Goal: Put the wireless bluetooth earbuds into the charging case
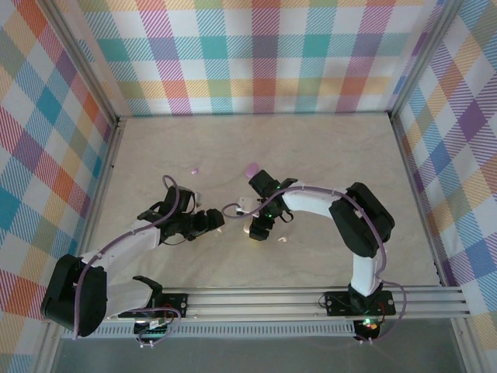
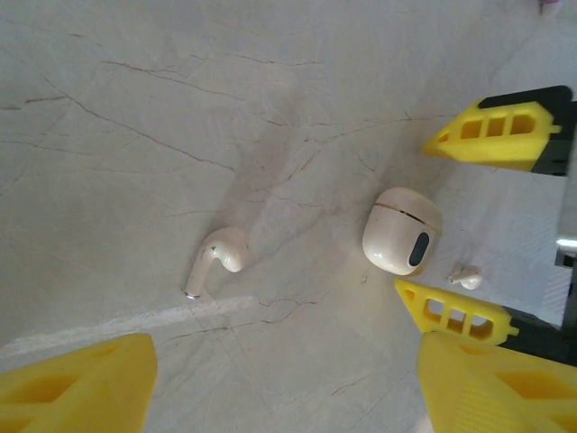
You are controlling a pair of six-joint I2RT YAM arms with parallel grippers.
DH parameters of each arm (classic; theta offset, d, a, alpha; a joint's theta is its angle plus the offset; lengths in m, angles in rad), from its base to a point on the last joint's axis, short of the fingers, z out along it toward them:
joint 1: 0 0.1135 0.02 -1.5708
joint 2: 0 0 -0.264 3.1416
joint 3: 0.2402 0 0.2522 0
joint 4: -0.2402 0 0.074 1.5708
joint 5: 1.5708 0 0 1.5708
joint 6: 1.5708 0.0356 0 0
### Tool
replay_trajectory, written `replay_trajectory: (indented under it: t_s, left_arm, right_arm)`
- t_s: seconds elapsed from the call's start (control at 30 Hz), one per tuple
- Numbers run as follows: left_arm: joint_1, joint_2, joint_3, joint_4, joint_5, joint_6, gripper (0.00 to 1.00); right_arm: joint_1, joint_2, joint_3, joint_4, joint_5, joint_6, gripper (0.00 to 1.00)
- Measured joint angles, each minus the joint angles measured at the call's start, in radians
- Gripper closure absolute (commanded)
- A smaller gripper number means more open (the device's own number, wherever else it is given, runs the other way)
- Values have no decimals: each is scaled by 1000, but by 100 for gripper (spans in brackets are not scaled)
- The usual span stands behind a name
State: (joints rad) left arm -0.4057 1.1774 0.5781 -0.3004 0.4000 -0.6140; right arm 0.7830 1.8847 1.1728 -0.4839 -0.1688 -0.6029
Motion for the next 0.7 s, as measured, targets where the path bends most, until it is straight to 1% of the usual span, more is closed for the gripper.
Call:
replay_trajectory:
  t_s: [0.2, 0.27, 0.4, 0.47, 0.6, 0.7]
  left_arm:
    - [0, 0, 0, 1, 0, -8, 23]
    - [0, 0, 0, 1, 0, -15, 22]
    - [0, 0, 0, 0, -2, -27, 18]
    - [0, 0, 0, 0, -9, -29, 18]
    - [0, -19, -8, 16, -18, -29, 18]
    - [0, -81, -37, 47, -17, -28, 18]
  right_arm:
    - [9, 19, 34, -35, 4, -16, 21]
    - [8, 31, 51, -53, 8, -16, 25]
    - [8, 50, 82, -76, 23, -16, 36]
    - [6, 50, 82, -75, 30, -16, 40]
    - [4, 48, 78, -62, 30, -14, 43]
    - [8, 35, 58, -49, 16, -8, 44]
